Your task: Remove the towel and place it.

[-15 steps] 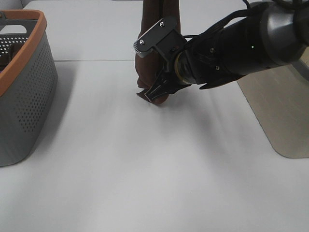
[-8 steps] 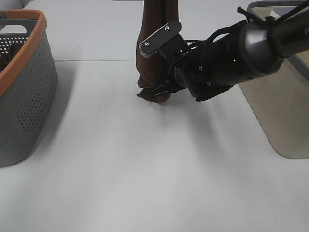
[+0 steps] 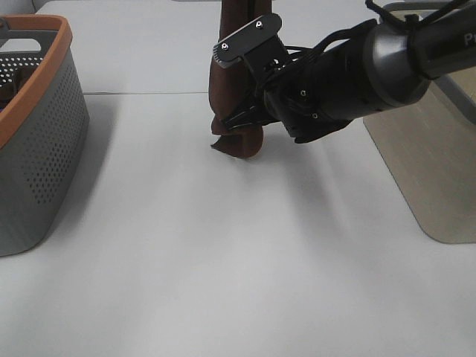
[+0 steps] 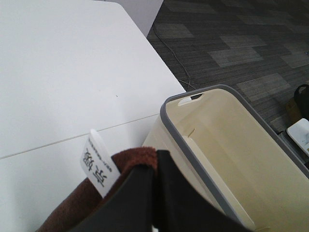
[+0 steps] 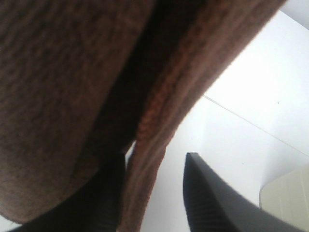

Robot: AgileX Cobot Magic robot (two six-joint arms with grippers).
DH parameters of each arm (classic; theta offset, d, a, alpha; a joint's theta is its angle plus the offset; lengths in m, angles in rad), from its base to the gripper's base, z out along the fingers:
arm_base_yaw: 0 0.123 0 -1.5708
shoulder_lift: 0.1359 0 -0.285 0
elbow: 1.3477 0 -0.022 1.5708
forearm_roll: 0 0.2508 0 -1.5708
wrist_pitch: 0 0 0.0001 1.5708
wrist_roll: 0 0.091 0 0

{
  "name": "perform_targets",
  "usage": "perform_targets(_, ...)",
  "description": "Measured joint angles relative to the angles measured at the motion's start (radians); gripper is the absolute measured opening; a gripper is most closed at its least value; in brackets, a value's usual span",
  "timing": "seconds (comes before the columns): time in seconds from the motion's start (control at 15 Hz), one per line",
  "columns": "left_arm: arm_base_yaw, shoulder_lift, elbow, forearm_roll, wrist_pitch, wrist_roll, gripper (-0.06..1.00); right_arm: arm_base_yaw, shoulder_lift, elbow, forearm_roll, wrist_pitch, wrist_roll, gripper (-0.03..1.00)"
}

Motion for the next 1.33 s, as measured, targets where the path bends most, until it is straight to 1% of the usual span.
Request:
perform_targets(0.07,0.000,0.000,0.000,0.000,-0.001,0.007,0.00,0.000,0.000,-0.007,0.000,-0.012,0.000,0.34)
perform_targets(0.13,0.000,0.000,0.000,0.000,-0.003,0.013,0.00,0.000,0.000,-0.009,0.000,-0.025,0.000,0.25)
perform_targets(0.2,0.000,0.000,0.000,-0.001,-0.003,0.014,0.00,0.000,0.000,-0.009,0.000,-0.029,0.000,0.10)
perform_targets(0.27,0.000,0.000,0.000,-0.001,-0.003,0.014,0.00,0.000,0.000,-0.009,0.000,-0.031,0.000,0.00)
perform_targets(0.4,0.000,0.000,0.000,-0.001,-0.003,0.016,0.00,0.000,0.000,-0.009,0.000,-0.032,-0.011,0.00)
perform_targets(0.53,0.014,-0.009,0.000,0.004,-0.002,0.019,0.00,0.000,-0.033,-0.001,0.001,-0.037,-0.081,0.00)
perform_targets(0.67,0.071,-0.035,0.000,0.009,0.014,0.019,0.00,0.000,-0.106,0.006,0.001,-0.039,-0.138,0.00)
perform_targets(0.73,0.103,-0.047,0.000,0.008,0.041,0.019,0.00,0.000,-0.145,0.006,0.005,-0.055,-0.169,0.00)
perform_targets(0.8,0.134,-0.051,0.000,0.007,0.071,0.019,0.00,0.000,-0.178,0.006,0.026,-0.082,-0.197,0.00)
perform_targets(0.93,0.186,-0.052,0.000,0.008,0.135,0.019,0.00,0.000,-0.236,0.008,0.116,-0.121,-0.279,0.00)
perform_targets(1.13,0.214,-0.052,0.000,0.014,0.186,0.034,0.00,0.000,-0.310,0.011,0.284,-0.133,-0.447,0.00)
perform_targets(1.2,0.215,-0.052,0.000,0.021,0.195,0.050,0.00,0.000,-0.317,0.009,0.298,-0.126,-0.468,0.00)
perform_targets(1.33,0.215,-0.052,0.000,0.035,0.228,0.122,0.00,-0.018,-0.317,-0.018,0.325,-0.099,-0.525,0.00)
